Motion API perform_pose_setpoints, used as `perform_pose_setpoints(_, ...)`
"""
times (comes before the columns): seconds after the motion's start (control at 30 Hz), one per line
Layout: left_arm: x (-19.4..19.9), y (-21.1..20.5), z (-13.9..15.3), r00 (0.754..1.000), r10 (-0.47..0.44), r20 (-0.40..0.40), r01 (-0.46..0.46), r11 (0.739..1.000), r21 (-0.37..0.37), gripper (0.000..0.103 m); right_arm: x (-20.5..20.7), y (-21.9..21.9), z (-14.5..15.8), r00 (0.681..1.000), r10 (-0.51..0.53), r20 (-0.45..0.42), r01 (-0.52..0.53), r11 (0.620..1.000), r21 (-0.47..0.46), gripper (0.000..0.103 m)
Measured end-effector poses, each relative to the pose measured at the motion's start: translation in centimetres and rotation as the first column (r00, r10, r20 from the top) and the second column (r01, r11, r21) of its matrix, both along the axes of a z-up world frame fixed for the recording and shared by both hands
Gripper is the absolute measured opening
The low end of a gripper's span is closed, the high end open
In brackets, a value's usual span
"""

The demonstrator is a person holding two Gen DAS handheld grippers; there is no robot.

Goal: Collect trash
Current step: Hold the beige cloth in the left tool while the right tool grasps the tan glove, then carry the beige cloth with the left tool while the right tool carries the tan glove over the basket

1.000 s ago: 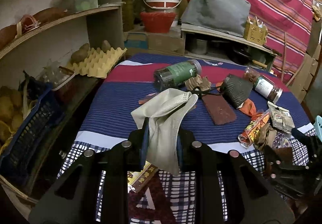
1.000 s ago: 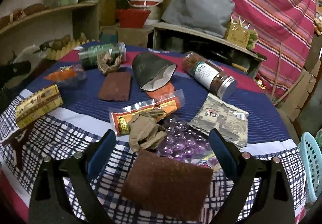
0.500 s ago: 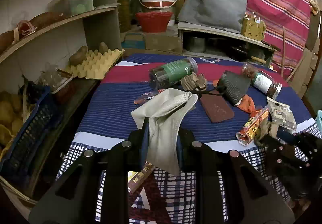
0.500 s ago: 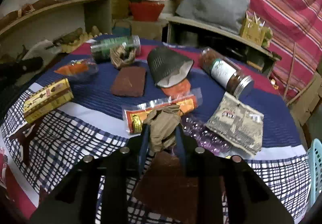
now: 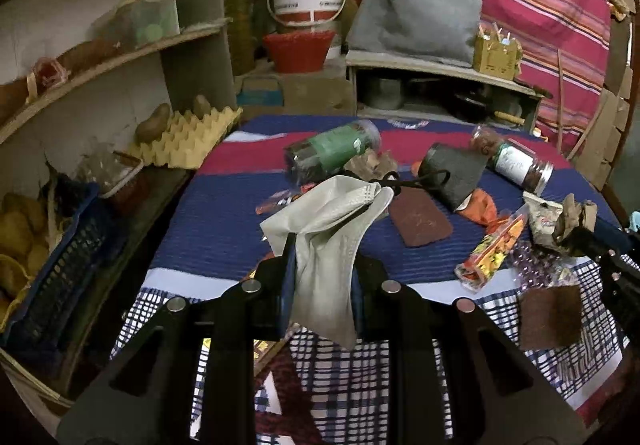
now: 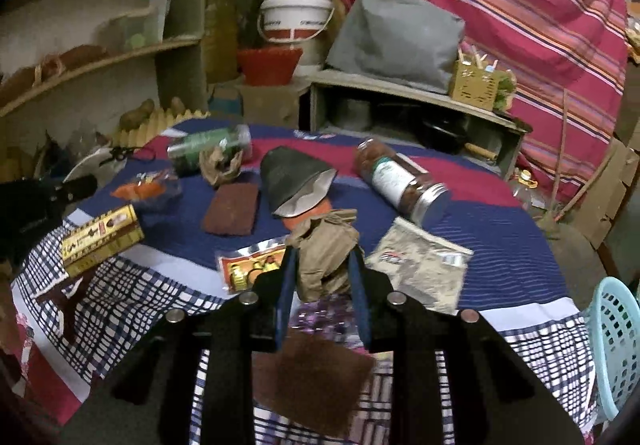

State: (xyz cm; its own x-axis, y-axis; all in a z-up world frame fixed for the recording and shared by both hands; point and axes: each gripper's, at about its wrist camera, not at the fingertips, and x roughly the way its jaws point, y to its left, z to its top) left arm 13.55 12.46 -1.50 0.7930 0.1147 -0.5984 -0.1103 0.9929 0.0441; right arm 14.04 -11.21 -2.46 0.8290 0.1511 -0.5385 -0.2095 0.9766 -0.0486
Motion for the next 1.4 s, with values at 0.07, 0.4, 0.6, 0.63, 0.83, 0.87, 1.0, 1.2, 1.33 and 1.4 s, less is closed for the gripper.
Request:
perform_pose_setpoints(0.07,-0.4,-0.8,0.5,1.000,-0.012,0.024,0.012,1.000,0.005,0.022,-0.4,-0.9,0.3,1.000,-0.011,0.014,0.011,1.000,-0.005,0.027)
perform_pose_setpoints(0.4,-1.6,-4.6,1.6,0.995,-0.073,0.075,0.070,0.997,0.040,0.022,-2.0,-5.1,2.3,0.997,-0.072,0.037,0.070,0.997,0.045,0.027)
perform_pose_setpoints(0.6,-2.0,-7.3,1.2,0.991,-0.114,0.074,0.110,0.992,0.057,0.022,-3.6,-8.6,3.0,0.992,-0.120,0.026,0.118,0.991,0.064,0.027)
perform_pose_setpoints(0.63,-2.1,-7.8,1.1,0.989,-0.125,0.075,0.120,0.991,0.060,0.022,-3.9,-9.4,3.1,0.992,-0.128,0.021,0.126,0.989,0.075,0.027)
perform_pose_setpoints(0.83,-3.1,-10.7,1.3,0.982,-0.169,0.087,0.164,0.984,0.065,0.022,-6.2,-13.6,3.6,0.983,-0.183,0.027,0.181,0.981,0.070,0.027)
perform_pose_setpoints(0.87,-3.2,-11.0,1.4,0.981,-0.170,0.089,0.165,0.984,0.064,0.022,-6.7,-14.1,3.6,0.981,-0.190,0.036,0.188,0.981,0.042,0.027)
perform_pose_setpoints(1.0,-3.3,-13.8,2.1,0.977,-0.189,0.098,0.181,0.980,0.080,0.022,-8.4,-16.2,3.8,0.974,-0.217,0.067,0.219,0.975,-0.027,0.027)
perform_pose_setpoints(1.2,-4.4,-19.1,2.8,0.954,-0.273,0.125,0.260,0.959,0.109,0.022,-9.6,-19.6,3.2,0.966,-0.253,0.059,0.254,0.967,-0.019,0.027)
perform_pose_setpoints(1.33,-4.6,-22.1,3.0,0.941,-0.309,0.137,0.299,0.950,0.086,0.022,-9.7,-21.3,2.6,0.962,-0.271,0.046,0.271,0.962,-0.009,0.027)
perform_pose_setpoints(1.4,-4.5,-23.1,3.0,0.939,-0.316,0.139,0.306,0.948,0.084,0.022,-9.8,-22.1,2.6,0.959,-0.279,0.048,0.279,0.960,-0.003,0.027)
